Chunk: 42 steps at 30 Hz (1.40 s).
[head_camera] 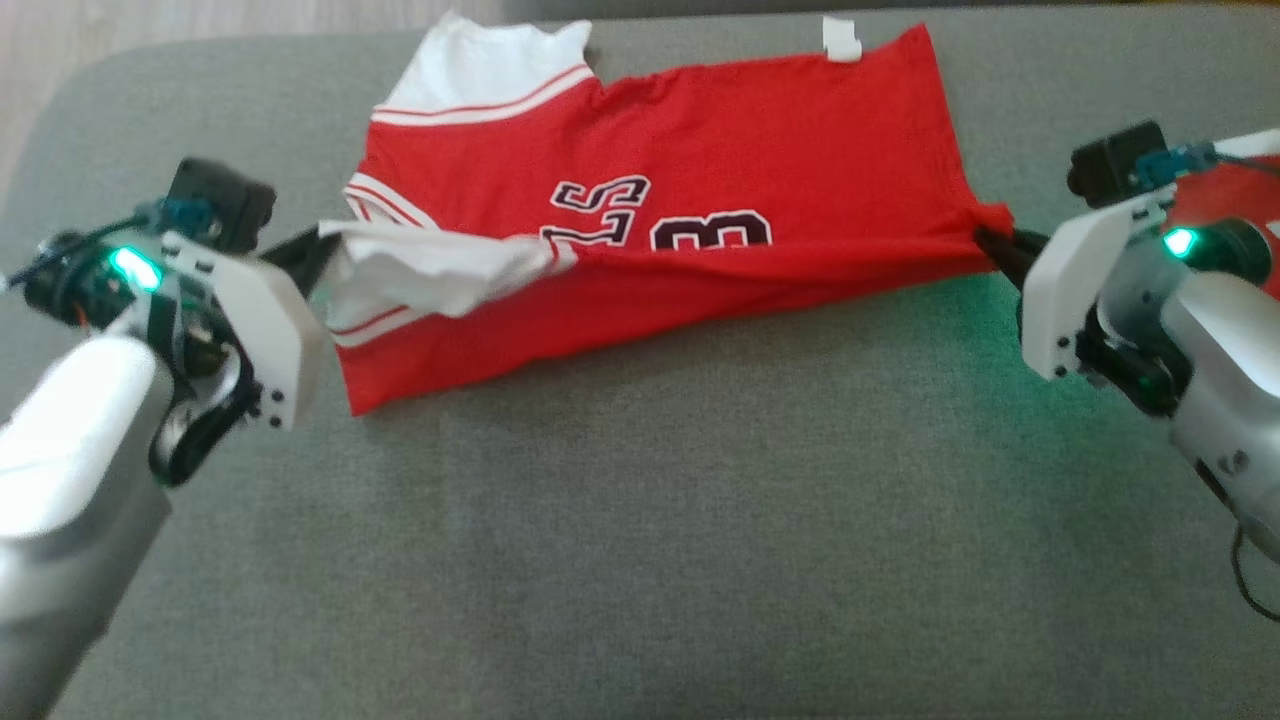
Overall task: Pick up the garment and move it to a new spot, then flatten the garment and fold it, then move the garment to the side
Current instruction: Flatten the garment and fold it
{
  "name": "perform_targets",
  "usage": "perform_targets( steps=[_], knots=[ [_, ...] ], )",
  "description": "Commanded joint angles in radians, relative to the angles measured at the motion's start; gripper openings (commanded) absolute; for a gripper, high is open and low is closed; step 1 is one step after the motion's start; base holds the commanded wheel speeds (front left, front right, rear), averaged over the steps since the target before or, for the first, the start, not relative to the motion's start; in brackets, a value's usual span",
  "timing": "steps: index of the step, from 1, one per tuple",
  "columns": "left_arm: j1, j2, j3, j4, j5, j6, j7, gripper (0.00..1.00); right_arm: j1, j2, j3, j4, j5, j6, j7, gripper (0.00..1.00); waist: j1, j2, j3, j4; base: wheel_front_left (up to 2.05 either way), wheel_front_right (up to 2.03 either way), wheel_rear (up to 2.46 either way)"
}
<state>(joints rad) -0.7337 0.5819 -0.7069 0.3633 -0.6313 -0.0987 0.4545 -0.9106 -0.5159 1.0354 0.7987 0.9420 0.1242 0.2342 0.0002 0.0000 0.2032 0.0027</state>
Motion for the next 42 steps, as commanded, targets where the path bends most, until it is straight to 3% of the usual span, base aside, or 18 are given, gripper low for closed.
perform_targets(
  steps=[1, 16, 17, 18, 19, 25, 26, 31, 36, 42],
  knots=[
    [-0.082, 0.036, 0.033, 0.003, 0.025, -0.005, -0.013, 0.0, -0.03, 0.002, -0.004, -0.001, -0.008, 0.007, -0.014, 0.0, -0.0002, 0.0, 0.019, -0.01, 0.0, 0.0, 0.0],
    [-0.326, -0.054, -0.077, 0.301, 0.164, -0.027, -0.161, 0.0, -0.148, 0.091, 0.043, 0.098, -0.028, 0.007, -0.064, 0.0, -0.0002, 0.0, 0.113, -0.023, 0.0, 0.0, 0.0],
    [-0.339, -0.063, -0.08, 0.319, 0.172, -0.025, -0.18, 0.58, -0.159, 0.093, 0.043, 0.111, -0.036, 0.007, -0.081, 0.0, -0.0002, 0.0, 0.117, -0.023, 0.0, 0.0, 0.0],
    [-0.35, -0.074, -0.08, 0.338, 0.181, -0.015, -0.203, 1.0, -0.171, 0.096, 0.042, 0.125, -0.05, 0.007, -0.109, 0.69, -0.0002, 0.0, 0.12, -0.022, 0.0, 0.0, 0.0],
    [-0.36, -0.085, -0.078, 0.356, 0.187, -0.002, -0.228, 1.0, -0.181, 0.101, 0.034, 0.141, -0.055, 0.007, -0.137, 1.0, -0.0002, 0.0, 0.123, -0.022, 0.0, 0.0, 0.0],
    [-0.393, -0.152, 0.001, 0.436, 0.176, 0.133, -0.463, 1.0, -0.222, 0.152, -0.074, 0.218, -0.033, 0.007, -0.389, 1.0, -0.0002, 0.0, 0.108, -0.016, 0.0, 0.0, 0.0],
    [-0.393, -0.152, 0.001, 0.436, 0.176, 0.133, -0.463, 1.0, -0.222, 0.152, -0.074, 0.218, -0.033, 0.007, -0.389, 1.0, -0.0002, 0.0, 0.108, -0.016, 0.0, 0.0, 0.0],
    [-0.353, -0.21, 0.099, 0.436, 0.1, 0.183, -0.673, 1.0, -0.22, 0.182, -0.202, 0.221, -0.039, 0.007, -0.494, 1.0, -0.0002, 0.0, 0.058, -0.007, 0.0, 0.0, 0.0],
    [-0.228, -0.243, 0.177, 0.324, 0.073, 0.226, -0.715, 1.0, -0.077, 0.2, -0.571, 0.028, -0.224, 0.007, -0.496, 1.0, -0.0002, 0.0, 0.0, -0.001, 0.0, 0.0, 0.0],
    [0.07, -0.287, 0.296, 0.06, 0.132, 0.301, -0.716, 1.0, 0.301, 0.384, -0.931, -0.242, -0.549, 0.007, -0.496, 1.0, -0.0002, 0.0, -0.061, 0.005, 0.0, 0.0, 0.0]
  ],
)
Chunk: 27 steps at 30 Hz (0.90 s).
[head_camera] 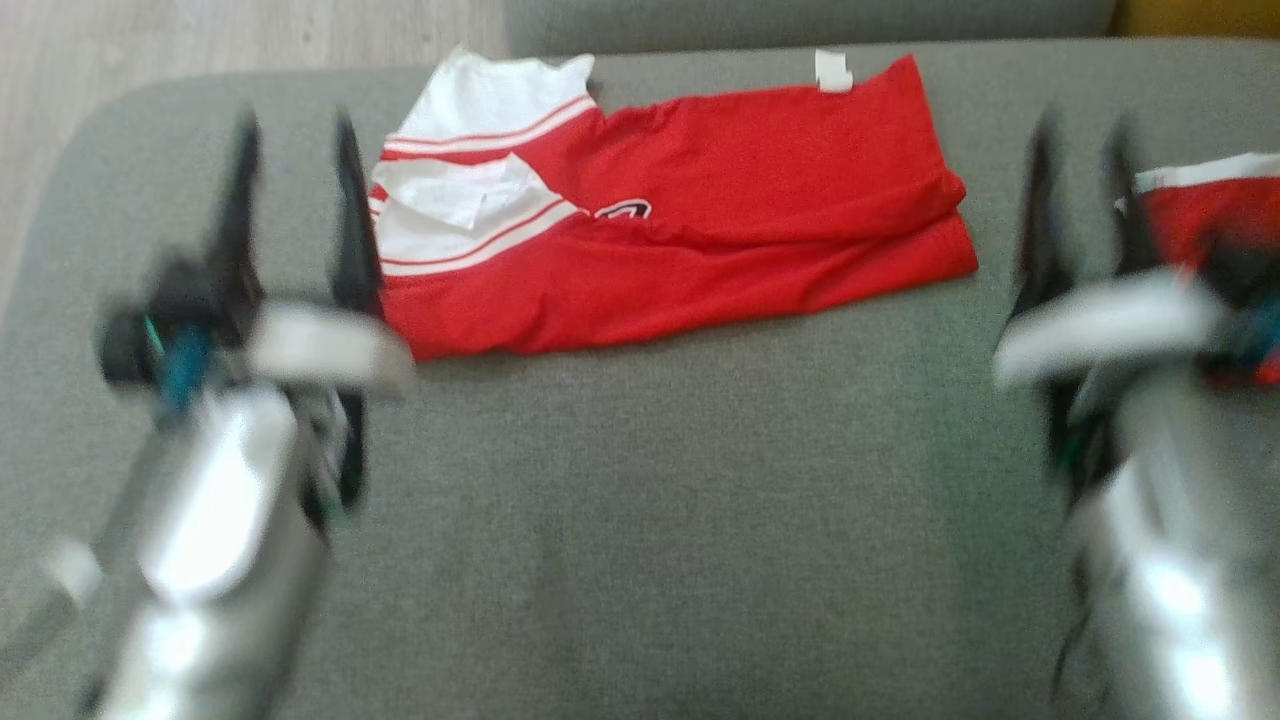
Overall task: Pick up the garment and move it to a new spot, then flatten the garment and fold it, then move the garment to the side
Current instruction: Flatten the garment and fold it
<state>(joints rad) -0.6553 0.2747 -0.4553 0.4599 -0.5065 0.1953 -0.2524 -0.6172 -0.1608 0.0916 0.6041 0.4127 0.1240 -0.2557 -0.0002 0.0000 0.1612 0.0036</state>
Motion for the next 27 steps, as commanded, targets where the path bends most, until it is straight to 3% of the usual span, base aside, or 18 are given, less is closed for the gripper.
perform_targets(
  steps=[1, 5, 11, 17, 27],
  knots=[
    [0.047, 0.007, 0.06, -0.069, 0.017, 0.012, -0.009, 1.0, 0.065, 0.056, -0.018, -0.084, -0.061, 0.007, -0.006, 1.0, 0.0002, 0.0, -0.027, 0.006, 0.0, 0.0, 0.0],
    [0.234, -0.042, 0.107, -0.135, 0.051, 0.018, -0.009, 1.0, 0.256, 0.104, -0.061, -0.186, -0.155, 0.007, -0.006, 1.0, 0.0002, 0.0, -0.05, 0.012, 0.0, 0.0, 0.0],
    [0.332, -0.08, 0.147, -0.133, 0.098, -0.011, -0.009, 1.0, 0.37, 0.11, -0.037, -0.243, -0.116, 0.007, -0.006, 1.0, 0.0002, 0.0, -0.049, 0.01, 0.0, 0.0, 0.0],
    [0.274, -0.08, 0.143, -0.025, 0.108, -0.057, 0.011, 1.0, 0.35, 0.11, -0.009, -0.258, -0.105, 0.007, -0.006, 1.0, 0.0002, 0.0, -0.007, -0.016, 0.0, 0.0, 0.0],
    [0.095, -0.033, 0.181, 0.261, 0.086, -0.048, 0.102, 1.0, 0.32, 0.11, 0.048, -0.273, -0.076, 0.007, -0.006, 1.0, 0.0002, 0.0, 0.096, -0.096, 0.0, 0.0, 0.0]
  ],
)
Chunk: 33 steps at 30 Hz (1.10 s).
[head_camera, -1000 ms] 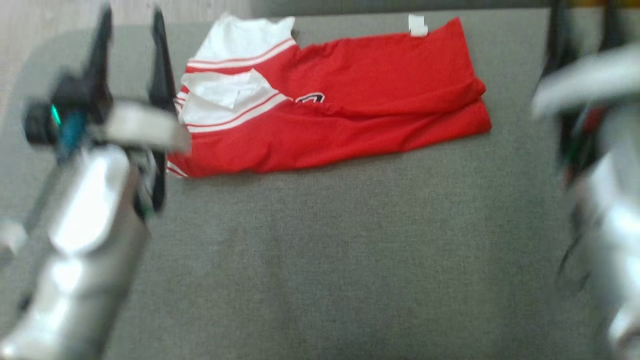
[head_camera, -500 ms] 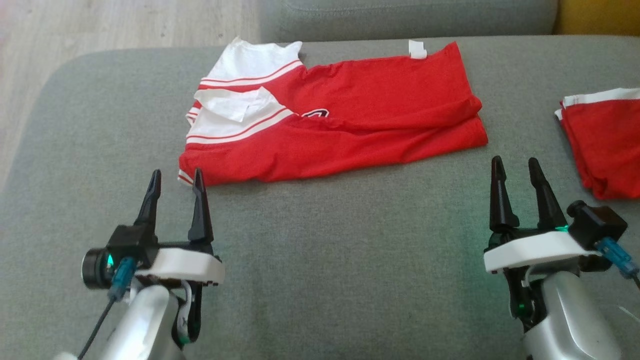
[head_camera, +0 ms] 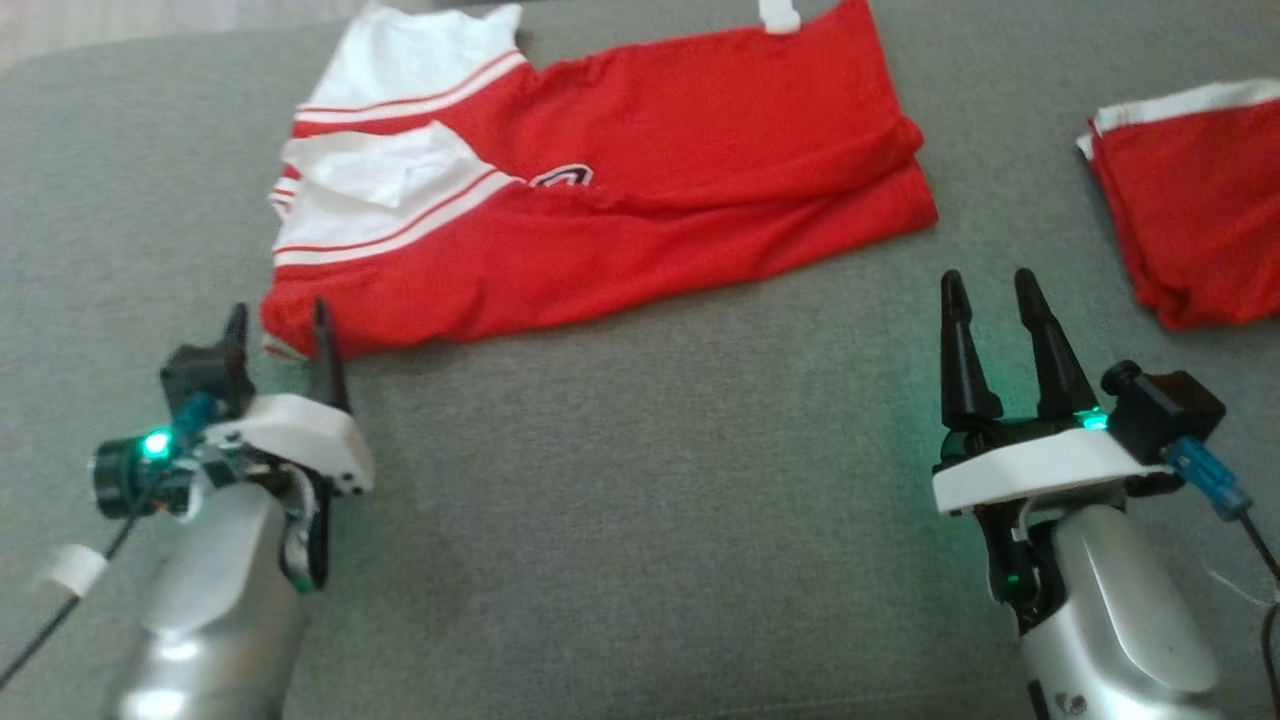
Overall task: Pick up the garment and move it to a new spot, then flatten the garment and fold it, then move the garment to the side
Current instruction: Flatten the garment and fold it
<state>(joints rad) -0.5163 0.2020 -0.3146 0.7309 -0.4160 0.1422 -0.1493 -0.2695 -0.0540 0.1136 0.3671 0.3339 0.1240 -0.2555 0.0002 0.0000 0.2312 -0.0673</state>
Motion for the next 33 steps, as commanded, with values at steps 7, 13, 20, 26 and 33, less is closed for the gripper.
perform_targets(
  steps=[7, 13, 20, 26, 33],
  knots=[
    [-0.114, 0.053, 0.051, 0.161, -0.029, -0.002, 0.068, 1.0, -0.033, 0.004, 0.053, -0.047, 0.014, 0.007, -0.006, 1.0, -0.0002, 0.0, 0.049, -0.058, 0.0, 0.0, 0.0],
    [-0.142, 0.056, 0.034, 0.281, -0.036, -0.014, 0.164, 1.0, -0.042, 0.004, 0.059, -0.058, 0.024, 0.007, -0.006, 1.0, -0.0002, 0.0, 0.053, -0.069, 0.0, 0.0, 0.0],
    [-0.169, 0.043, 0.011, 0.315, -0.034, -0.051, 0.141, 0.0, -0.048, 0.004, 0.043, -0.054, 0.006, 0.007, -0.006, 1.0, -0.0002, 0.0, 0.048, -0.047, 0.0, 0.0, 0.0],
    [-0.197, 0.004, 0.003, 0.249, -0.027, -0.065, -0.028, 0.0, -0.106, 0.004, -0.015, 0.039, -0.093, 0.007, 0.04, 1.0, -0.0002, 0.0, 0.035, 0.012, 0.0, 0.0, 0.0],
    [-0.204, -0.032, -0.026, 0.113, 0.009, -0.079, -0.105, 0.0, -0.26, 0.004, -0.143, 0.227, -0.203, 0.007, 0.207, 1.0, -0.0002, 0.0, 0.042, 0.082, 0.0, 0.0, 0.0]
  ],
)
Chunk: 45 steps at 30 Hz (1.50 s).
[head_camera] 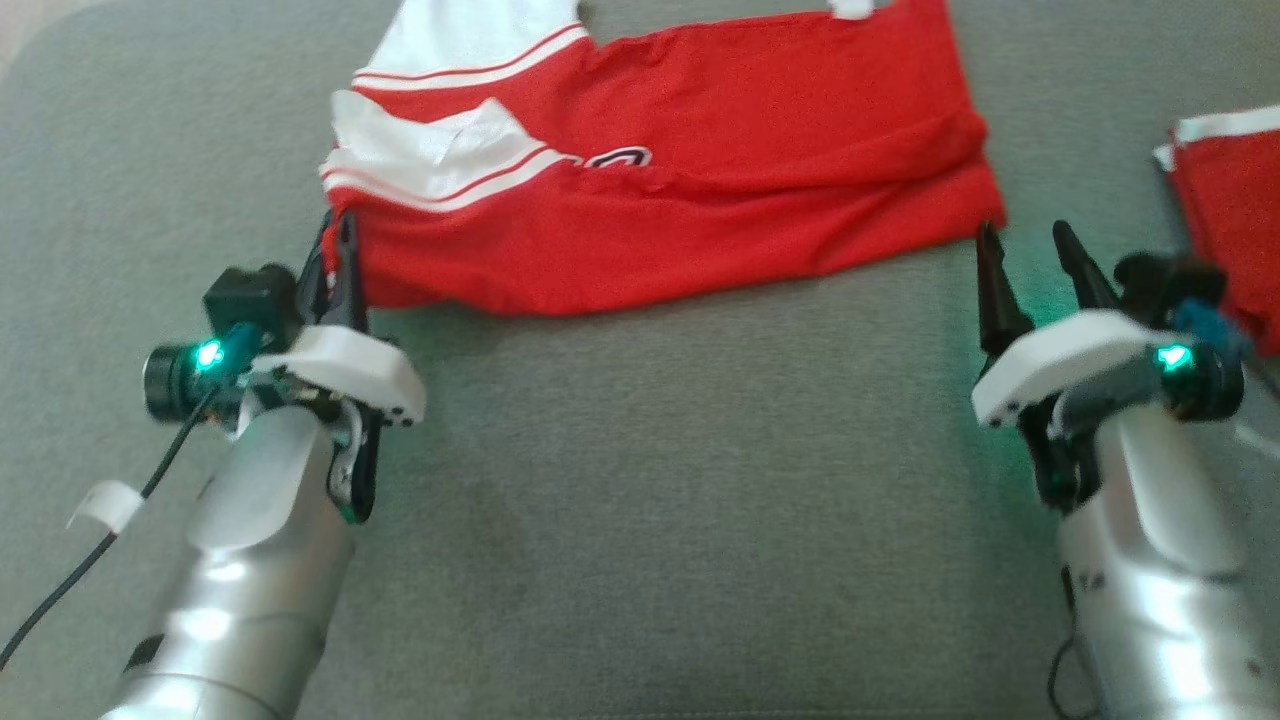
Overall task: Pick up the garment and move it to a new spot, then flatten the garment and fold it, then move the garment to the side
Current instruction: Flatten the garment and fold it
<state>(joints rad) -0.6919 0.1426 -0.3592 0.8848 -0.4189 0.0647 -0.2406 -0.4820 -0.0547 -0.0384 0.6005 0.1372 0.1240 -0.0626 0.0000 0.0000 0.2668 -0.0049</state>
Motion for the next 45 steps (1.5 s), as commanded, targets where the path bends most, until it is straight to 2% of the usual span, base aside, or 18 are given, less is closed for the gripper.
perform_targets(
  steps=[1, 4, 11, 14, 15, 16, 21, 31, 39, 45],
  knots=[
    [-0.027, 0.026, 0.012, -0.063, 0.022, -0.005, -0.016, 0.0, -0.075, 0.004, -0.006, 0.029, -0.019, 0.007, 0.036, 1.0, 0.0, 0.0, 0.01, 0.027, 0.0, 0.0, 0.0],
    [-0.018, 0.017, -0.005, -0.125, 0.047, -0.004, -0.02, 0.0, -0.156, 0.004, -0.061, 0.131, -0.087, 0.007, 0.078, 1.0, 0.0, 0.0, 0.021, 0.051, 0.0, 0.0, 0.0],
    [0.005, -0.002, -0.023, -0.205, 0.069, -0.007, -0.021, 0.0, -0.278, 0.004, -0.234, 0.296, -0.376, 0.007, 0.167, 1.0, 0.0, 0.0, 0.044, 0.091, 0.0, 0.0, 0.0],
    [0.01, -0.003, -0.026, -0.208, 0.071, -0.009, -0.021, 0.0, -0.296, 0.004, -0.238, 0.343, -0.402, 0.007, 0.182, 0.97, 0.0, 0.0, 0.046, 0.097, 0.0, 0.0, 0.0],
    [0.011, -0.001, -0.027, -0.206, 0.072, -0.009, -0.021, 0.0, -0.304, 0.004, -0.238, 0.364, -0.412, 0.007, 0.186, 0.59, 0.0, 0.0, 0.046, 0.098, 0.0, 0.0, 0.0],
    [0.013, 0.003, -0.027, -0.203, 0.073, -0.009, -0.021, 0.0, -0.309, 0.005, -0.237, 0.379, -0.424, 0.007, 0.185, 0.0, 0.0, 0.0, 0.044, 0.097, 0.0, 0.0, 0.0],
    [0.033, 0.026, -0.027, -0.167, 0.072, -0.007, -0.018, 0.0, -0.316, 0.005, -0.248, 0.441, -0.419, 0.007, 0.122, 0.0, 0.0, 0.0, 0.015, 0.075, 0.0, 0.0, 0.0],
    [0.125, 0.092, -0.047, -0.093, 0.074, -0.019, 0.005, 0.0, -0.253, 0.005, -0.243, 0.559, -0.3, 0.007, -0.034, 0.0, 0.0, 0.0, -0.116, 0.013, 0.0, 0.0, 0.0],
    [0.23, 0.124, -0.096, -0.097, 0.068, -0.071, 0.101, 0.0, -0.174, 0.005, -0.199, 0.618, -0.239, 0.007, -0.016, 0.0, 0.0, 0.0, -0.221, -0.009, 0.0, 0.0, 0.0],
    [0.33, 0.164, -0.12, -0.189, 0.048, -0.101, 0.2, 0.0, -0.127, 0.005, -0.159, 0.625, -0.17, 0.007, 0.003, 0.0, 0.0, 0.0, -0.267, -0.022, 0.0, 0.0, 0.0]
  ],
)
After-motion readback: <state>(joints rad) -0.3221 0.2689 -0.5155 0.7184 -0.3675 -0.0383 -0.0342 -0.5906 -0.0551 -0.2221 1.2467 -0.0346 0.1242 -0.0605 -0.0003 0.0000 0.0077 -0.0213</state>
